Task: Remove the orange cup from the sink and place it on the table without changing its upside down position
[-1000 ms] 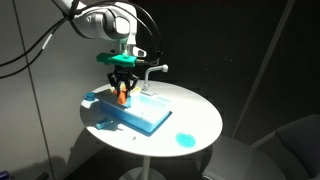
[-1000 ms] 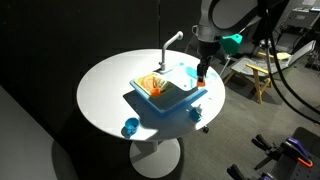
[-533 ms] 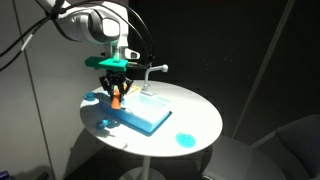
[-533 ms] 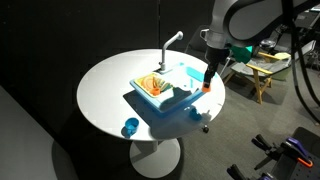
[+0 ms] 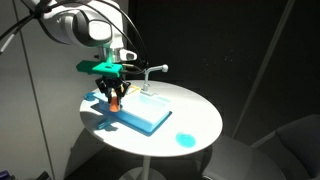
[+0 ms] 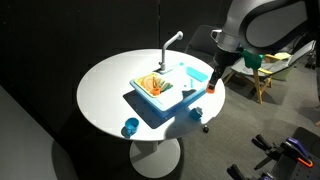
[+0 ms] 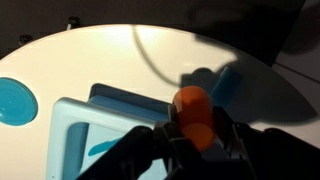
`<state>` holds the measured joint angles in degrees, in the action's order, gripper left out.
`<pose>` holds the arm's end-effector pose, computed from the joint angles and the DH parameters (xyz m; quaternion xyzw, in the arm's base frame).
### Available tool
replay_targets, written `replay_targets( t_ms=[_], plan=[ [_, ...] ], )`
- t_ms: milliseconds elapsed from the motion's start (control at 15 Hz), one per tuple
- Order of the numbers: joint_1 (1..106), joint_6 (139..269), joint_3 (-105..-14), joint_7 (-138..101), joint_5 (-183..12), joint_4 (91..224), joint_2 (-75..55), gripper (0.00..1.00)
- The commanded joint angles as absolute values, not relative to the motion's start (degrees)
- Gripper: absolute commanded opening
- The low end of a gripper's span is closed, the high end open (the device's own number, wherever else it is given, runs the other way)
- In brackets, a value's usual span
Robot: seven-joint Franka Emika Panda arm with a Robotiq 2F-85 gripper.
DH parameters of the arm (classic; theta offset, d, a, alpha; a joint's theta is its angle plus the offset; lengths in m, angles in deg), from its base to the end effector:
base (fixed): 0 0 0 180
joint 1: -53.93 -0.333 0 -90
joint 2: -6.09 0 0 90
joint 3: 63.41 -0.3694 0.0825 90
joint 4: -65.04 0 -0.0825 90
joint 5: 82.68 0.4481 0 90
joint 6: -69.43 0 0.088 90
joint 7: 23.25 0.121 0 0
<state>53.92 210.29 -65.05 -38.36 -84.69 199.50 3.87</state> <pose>0.5606 0.0159 0.3153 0.9866 0.1586 0.0349 0.0152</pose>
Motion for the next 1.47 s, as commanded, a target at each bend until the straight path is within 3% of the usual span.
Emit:
replay_targets(
  t_ms=[0, 1400],
  plan=[
    [54.42, 214.57, -64.27, -40.3, -81.38, 202.87, 6.07, 0.14],
    [57.71, 224.38, -61.79, -40.79, -81.96, 204.15, -2.6, 0.14]
  ],
)
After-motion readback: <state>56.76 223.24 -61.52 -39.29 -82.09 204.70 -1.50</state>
